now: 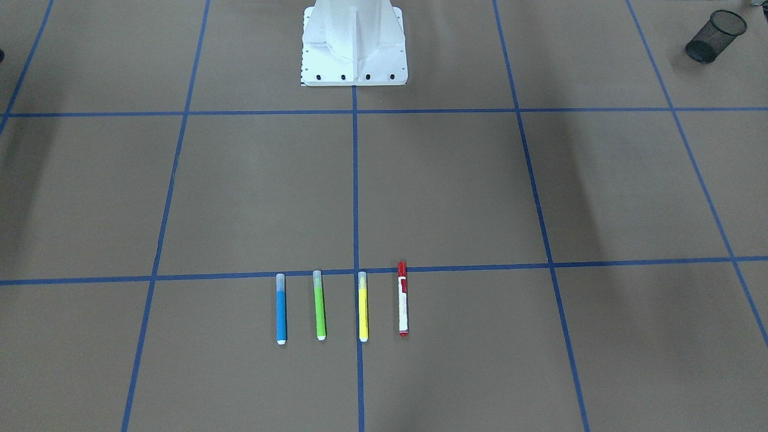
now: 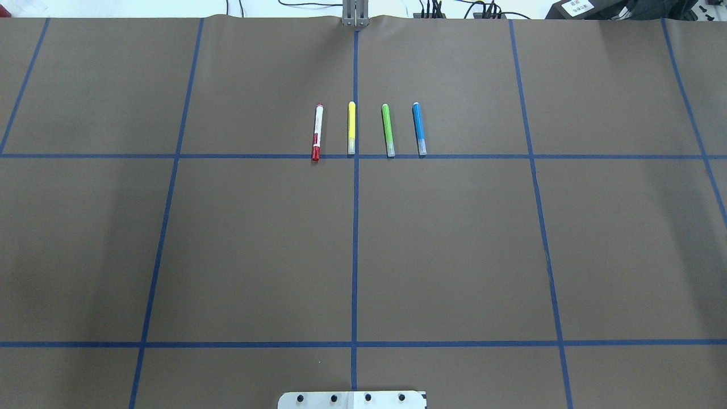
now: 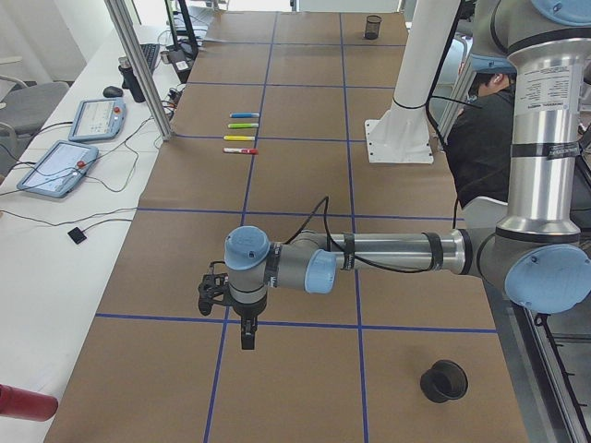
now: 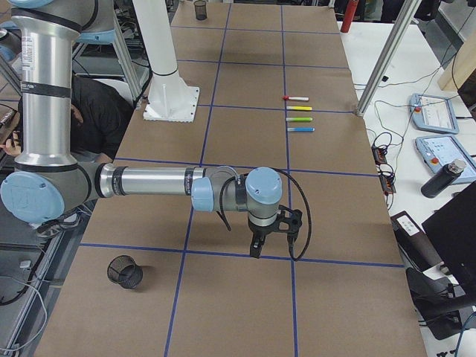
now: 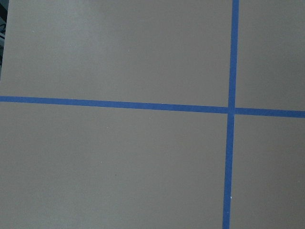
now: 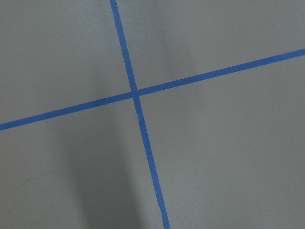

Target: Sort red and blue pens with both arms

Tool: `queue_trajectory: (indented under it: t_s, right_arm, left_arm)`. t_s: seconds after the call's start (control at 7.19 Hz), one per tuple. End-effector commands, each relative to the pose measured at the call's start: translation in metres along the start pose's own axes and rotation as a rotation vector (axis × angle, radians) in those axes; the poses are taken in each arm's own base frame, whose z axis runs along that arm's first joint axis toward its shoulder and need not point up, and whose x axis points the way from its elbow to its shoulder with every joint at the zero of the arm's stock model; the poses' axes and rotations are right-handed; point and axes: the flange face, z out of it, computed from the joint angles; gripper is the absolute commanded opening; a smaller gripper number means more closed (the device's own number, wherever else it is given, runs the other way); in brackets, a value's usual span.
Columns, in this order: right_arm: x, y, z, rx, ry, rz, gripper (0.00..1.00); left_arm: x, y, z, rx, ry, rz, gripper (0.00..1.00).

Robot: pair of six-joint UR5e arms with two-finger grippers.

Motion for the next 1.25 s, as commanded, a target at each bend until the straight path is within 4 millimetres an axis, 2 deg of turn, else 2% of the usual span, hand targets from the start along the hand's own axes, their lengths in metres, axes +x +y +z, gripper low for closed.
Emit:
queue_trajectory:
  t_s: [0.0, 0.28, 0.42, 0.56, 0.83, 0.97, 1.11]
  right_arm:
    - [-0.003, -0.001, -0.003, 0.008, -0.002, -0.008, 1.0]
    - [-0.006, -0.005, -0.004, 0.013, 0.0, -0.011, 1.0]
    - [-0.019, -0.015, -0.012, 0.031, -0.008, -0.036, 1.0]
    - [-0.023, -0.016, -0.015, 0.035, -0.015, -0.043, 1.0]
    - [-0.026, -0.021, -0.014, 0.035, -0.019, -0.044, 1.0]
    - [-0.035, -0.024, -0.016, 0.038, -0.046, -0.06, 1.0]
    - [-0.046, -0.024, -0.016, 0.062, -0.075, -0.11, 1.0]
  left_arm:
    - [0.0, 0.002, 0.0, 0.004, 0.001, 0.002, 1.0]
    - [-0.011, 0.001, 0.015, -0.021, -0.005, -0.018, 1.0]
    - [-0.011, 0.002, 0.015, 0.001, -0.001, -0.001, 1.0]
    - [-0.011, 0.0, 0.015, 0.01, 0.001, 0.003, 1.0]
    - [0.003, -0.027, 0.004, 0.076, 0.01, 0.065, 1.0]
    - [0.025, -0.044, 0.011, 0.062, 0.007, 0.088, 1.0]
    - [0.038, -0.067, 0.006, 0.073, 0.01, 0.103, 1.0]
